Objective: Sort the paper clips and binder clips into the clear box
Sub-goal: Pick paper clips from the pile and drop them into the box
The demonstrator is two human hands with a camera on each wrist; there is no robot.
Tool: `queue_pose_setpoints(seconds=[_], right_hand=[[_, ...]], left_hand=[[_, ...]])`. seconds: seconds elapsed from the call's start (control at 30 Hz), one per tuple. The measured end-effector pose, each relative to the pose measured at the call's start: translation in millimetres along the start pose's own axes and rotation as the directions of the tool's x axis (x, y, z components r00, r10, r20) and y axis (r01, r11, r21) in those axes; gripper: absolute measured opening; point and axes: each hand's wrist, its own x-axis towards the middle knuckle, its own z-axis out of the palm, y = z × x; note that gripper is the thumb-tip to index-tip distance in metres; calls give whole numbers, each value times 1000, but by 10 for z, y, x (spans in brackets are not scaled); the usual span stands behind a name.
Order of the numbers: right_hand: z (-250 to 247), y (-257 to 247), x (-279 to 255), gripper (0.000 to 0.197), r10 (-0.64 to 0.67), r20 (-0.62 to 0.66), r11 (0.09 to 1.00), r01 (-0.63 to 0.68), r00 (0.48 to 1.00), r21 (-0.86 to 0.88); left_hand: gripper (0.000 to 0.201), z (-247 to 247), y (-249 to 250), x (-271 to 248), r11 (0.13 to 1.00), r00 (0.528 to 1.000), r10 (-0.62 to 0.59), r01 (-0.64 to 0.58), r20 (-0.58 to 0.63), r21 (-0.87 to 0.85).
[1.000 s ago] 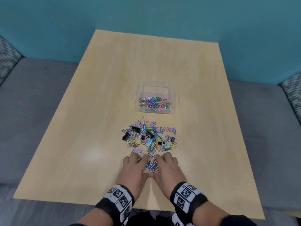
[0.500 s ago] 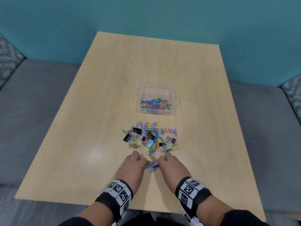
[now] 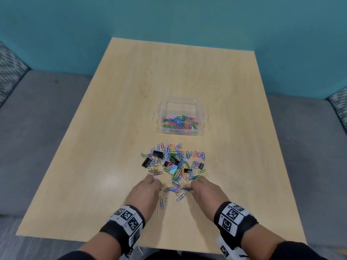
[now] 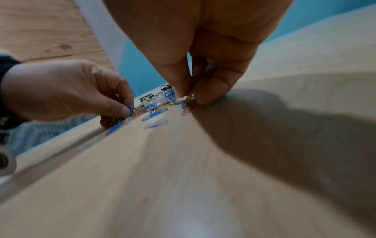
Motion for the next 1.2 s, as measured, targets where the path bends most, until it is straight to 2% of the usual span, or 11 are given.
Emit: queue_pose_setpoints(seconds=[0.33, 0.43, 0.57, 0.63, 0.73, 0.87, 0.93, 1.0, 1.07, 1.13, 1.2], right_hand=[[-252, 140, 24, 19, 132, 10, 913, -125, 991, 389], [-409, 172, 58, 12, 220, 108, 788, -241, 970, 567], [-765, 174, 209, 9, 247, 141, 671, -274, 959, 688], [-997, 199, 380, 11, 240, 102, 690, -244, 965, 682], [-1327, 252, 760, 12, 205, -14, 791, -157, 979, 592], [-1606, 250, 1326, 7, 212, -115, 879, -138, 970, 456], [-1671, 186, 1517, 7, 180, -137, 917, -116, 974, 382], [-1695, 121, 1594, 5, 140, -123, 929, -88, 982, 359], [-1682, 146, 1564, 16, 122, -151, 947, -70, 981, 314], [-1628, 232, 1385, 19, 96, -254, 967, -30, 962, 253], [-1487, 322, 1057, 11, 7, -302, 985, 45, 953, 165]], left_hand=[[23, -91, 91, 98, 997, 987, -72, 72, 141, 5], [20, -148, 60, 128, 969, 980, -155, 176, 125, -175], [25, -454, 34, 265, 841, 962, -257, 269, 89, -469], [21, -688, 29, 453, 752, 952, -295, 284, 81, -595], [13, -1047, -9, 911, 796, 959, -279, 198, -56, -572], [7, -1363, 20, 1607, 821, 948, -290, 176, -131, -543], [9, -1433, 82, 1824, 807, 949, -292, 176, -122, -563], [13, -1465, 116, 1898, 737, 958, -281, 180, -52, -651], [14, -1470, 56, 1855, 674, 964, -264, 170, -19, -719], [17, -1451, -93, 1713, 711, 962, -264, 142, -74, -688], [17, -1383, -249, 1410, 828, 964, -235, 130, -127, -545]])
